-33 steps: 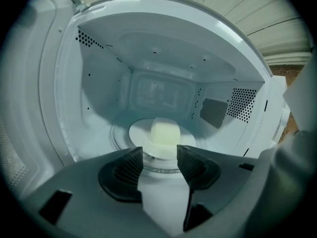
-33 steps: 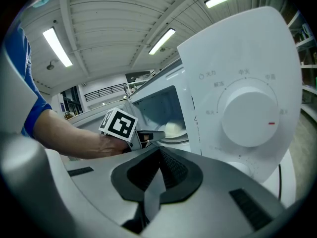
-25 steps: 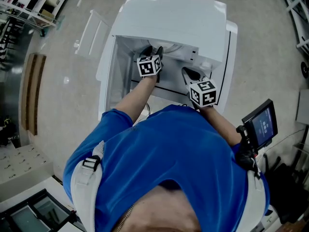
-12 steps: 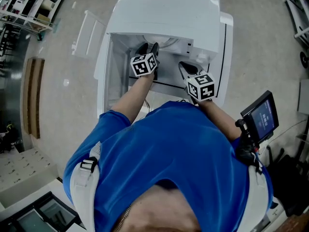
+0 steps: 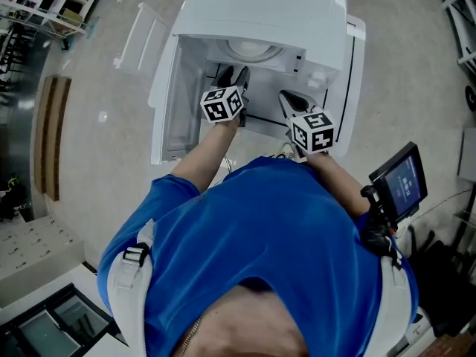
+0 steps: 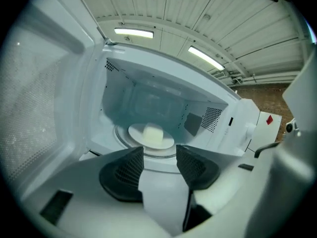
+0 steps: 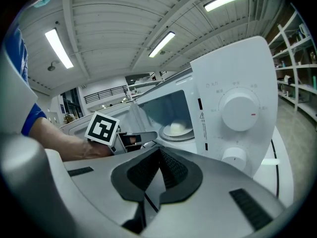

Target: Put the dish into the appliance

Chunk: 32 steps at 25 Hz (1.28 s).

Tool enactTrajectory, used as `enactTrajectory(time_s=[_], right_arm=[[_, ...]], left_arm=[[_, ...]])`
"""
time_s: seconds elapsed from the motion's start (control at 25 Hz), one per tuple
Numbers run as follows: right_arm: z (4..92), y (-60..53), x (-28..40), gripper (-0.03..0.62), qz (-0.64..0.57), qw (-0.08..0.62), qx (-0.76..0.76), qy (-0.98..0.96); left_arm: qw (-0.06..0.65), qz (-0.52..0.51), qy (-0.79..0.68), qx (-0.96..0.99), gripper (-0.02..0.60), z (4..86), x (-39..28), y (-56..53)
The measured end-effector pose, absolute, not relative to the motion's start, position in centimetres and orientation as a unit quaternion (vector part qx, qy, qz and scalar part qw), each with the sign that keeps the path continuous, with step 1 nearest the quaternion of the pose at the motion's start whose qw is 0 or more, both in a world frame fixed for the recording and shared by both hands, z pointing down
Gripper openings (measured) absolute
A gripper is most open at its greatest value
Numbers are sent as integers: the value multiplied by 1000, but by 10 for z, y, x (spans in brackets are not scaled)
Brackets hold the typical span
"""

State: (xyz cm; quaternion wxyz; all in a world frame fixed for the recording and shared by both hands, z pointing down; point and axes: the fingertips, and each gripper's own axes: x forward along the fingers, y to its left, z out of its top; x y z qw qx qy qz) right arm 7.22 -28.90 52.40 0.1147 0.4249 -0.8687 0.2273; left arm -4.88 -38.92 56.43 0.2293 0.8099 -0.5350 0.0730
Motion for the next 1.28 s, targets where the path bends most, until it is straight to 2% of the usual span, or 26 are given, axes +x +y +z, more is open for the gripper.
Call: enactTrajectory(time_s=[0.32,0.6,1.28], right_arm=[[518,-266,62,2,224,111,424,-870],[510,-240,46,2,216,108,424,-873],[504,-182,14,2,204,105,440,-868]], left_arm=[[226,39,-512,828,93,541,-47,-344],[216,12,-486,847,10,515,-48,-299],[220,21,-439,871,8,516,-67,-213]])
